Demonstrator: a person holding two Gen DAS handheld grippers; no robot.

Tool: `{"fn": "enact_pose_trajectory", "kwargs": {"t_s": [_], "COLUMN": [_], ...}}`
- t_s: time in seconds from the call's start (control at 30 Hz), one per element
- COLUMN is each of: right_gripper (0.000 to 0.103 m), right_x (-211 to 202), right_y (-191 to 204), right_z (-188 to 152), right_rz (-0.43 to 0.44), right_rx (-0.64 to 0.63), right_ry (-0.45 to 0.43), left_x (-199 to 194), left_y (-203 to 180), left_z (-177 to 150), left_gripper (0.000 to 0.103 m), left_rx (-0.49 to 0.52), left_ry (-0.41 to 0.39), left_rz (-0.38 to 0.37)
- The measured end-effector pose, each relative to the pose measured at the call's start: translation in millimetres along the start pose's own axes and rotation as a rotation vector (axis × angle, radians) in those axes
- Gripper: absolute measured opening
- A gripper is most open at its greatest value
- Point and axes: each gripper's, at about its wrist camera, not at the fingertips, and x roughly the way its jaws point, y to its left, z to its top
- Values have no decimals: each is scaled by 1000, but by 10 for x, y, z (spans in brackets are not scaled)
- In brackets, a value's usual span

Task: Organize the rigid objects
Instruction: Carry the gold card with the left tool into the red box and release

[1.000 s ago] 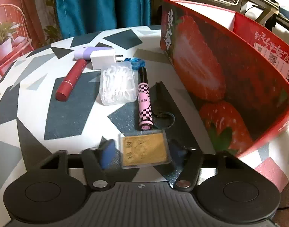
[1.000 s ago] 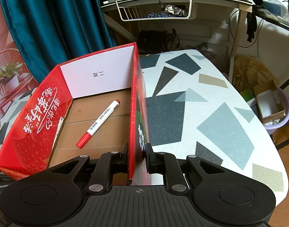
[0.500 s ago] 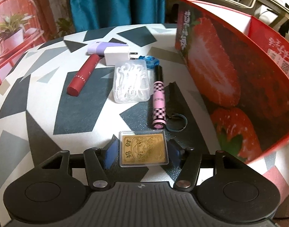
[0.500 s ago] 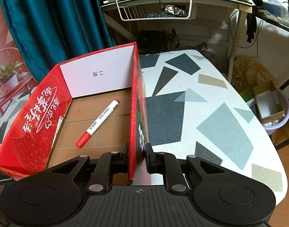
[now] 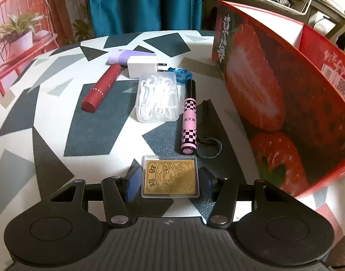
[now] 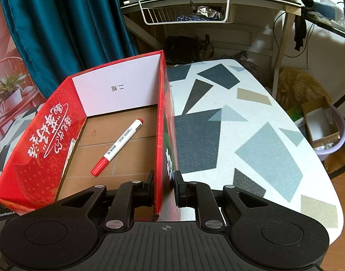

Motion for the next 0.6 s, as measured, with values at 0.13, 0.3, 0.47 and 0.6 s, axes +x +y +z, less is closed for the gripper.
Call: {"fn": "enact_pose_trajectory", "kwargs": {"t_s": [0.13,0.3,0.47,0.6], "right_gripper": [15,15,15,15], "right_x": [3,2,2,2], "right_y": [3,1,5,5], "right_z": [3,2,3,9], "right_rz": [-1,1,1,-1], "right_rx": [-1,1,2,-3], "right_ry": [0,-1,-1,2], "left_x": [-68,-183,-332,-430], "left_y": [38,81,132,128], "left_z": [19,191,488,858], "left_gripper": [58,58,58,58], "left_rx": [7,23,18,17], "left_ry": [-40,-111,-169,-225], "left_rz": [-9,-13,-16,-25]}}
